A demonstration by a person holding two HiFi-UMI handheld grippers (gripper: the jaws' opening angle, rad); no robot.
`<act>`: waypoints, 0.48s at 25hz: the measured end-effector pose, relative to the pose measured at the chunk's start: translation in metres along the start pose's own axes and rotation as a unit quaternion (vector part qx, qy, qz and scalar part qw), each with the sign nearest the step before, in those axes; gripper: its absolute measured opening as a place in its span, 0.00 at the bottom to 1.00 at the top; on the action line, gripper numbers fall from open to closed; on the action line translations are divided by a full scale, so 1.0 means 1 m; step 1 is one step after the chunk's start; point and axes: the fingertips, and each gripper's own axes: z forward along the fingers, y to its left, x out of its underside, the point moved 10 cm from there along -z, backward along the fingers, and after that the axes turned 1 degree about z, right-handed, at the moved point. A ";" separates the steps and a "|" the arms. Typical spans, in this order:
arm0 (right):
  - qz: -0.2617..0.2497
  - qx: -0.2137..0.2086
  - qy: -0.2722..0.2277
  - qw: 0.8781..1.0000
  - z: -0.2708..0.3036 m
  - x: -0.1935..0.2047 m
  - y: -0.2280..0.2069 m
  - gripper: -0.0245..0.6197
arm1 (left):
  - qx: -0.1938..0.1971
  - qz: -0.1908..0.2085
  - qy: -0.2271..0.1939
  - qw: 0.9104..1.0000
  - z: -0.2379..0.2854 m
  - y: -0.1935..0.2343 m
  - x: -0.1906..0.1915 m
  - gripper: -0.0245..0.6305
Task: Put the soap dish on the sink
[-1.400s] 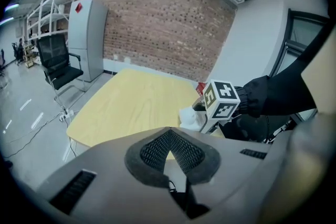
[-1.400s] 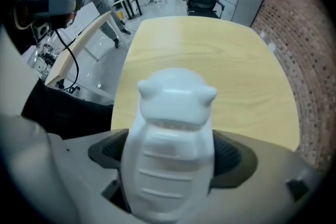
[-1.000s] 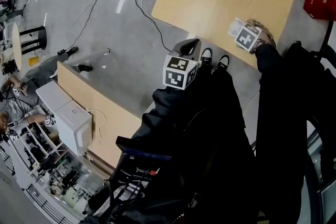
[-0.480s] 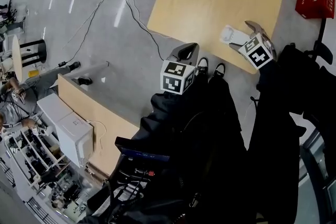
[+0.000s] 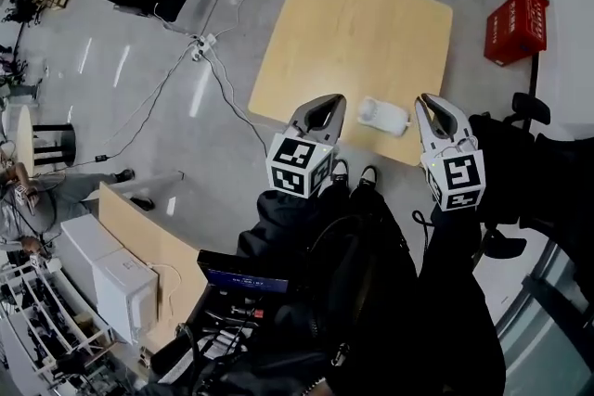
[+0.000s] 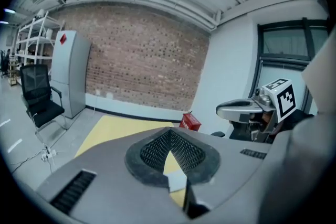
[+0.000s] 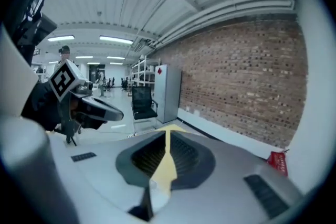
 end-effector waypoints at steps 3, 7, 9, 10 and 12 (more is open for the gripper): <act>0.052 0.030 -0.040 0.997 -0.023 -0.015 -0.005 0.06 | 0.012 0.002 -0.031 0.999 -0.006 -0.012 -0.026 0.04; 0.086 0.069 -0.075 0.991 -0.048 -0.033 -0.012 0.05 | 0.026 0.018 -0.061 0.998 -0.013 -0.025 -0.056 0.04; 0.094 0.082 -0.098 0.987 -0.060 -0.044 -0.013 0.05 | 0.034 0.030 -0.075 0.996 -0.017 -0.032 -0.068 0.04; 0.095 0.088 -0.110 0.985 -0.065 -0.050 -0.013 0.05 | 0.037 0.037 -0.083 0.995 -0.019 -0.036 -0.073 0.04; 0.094 0.096 -0.131 0.982 -0.076 -0.062 -0.013 0.05 | 0.042 0.051 -0.100 0.993 -0.024 -0.044 -0.082 0.04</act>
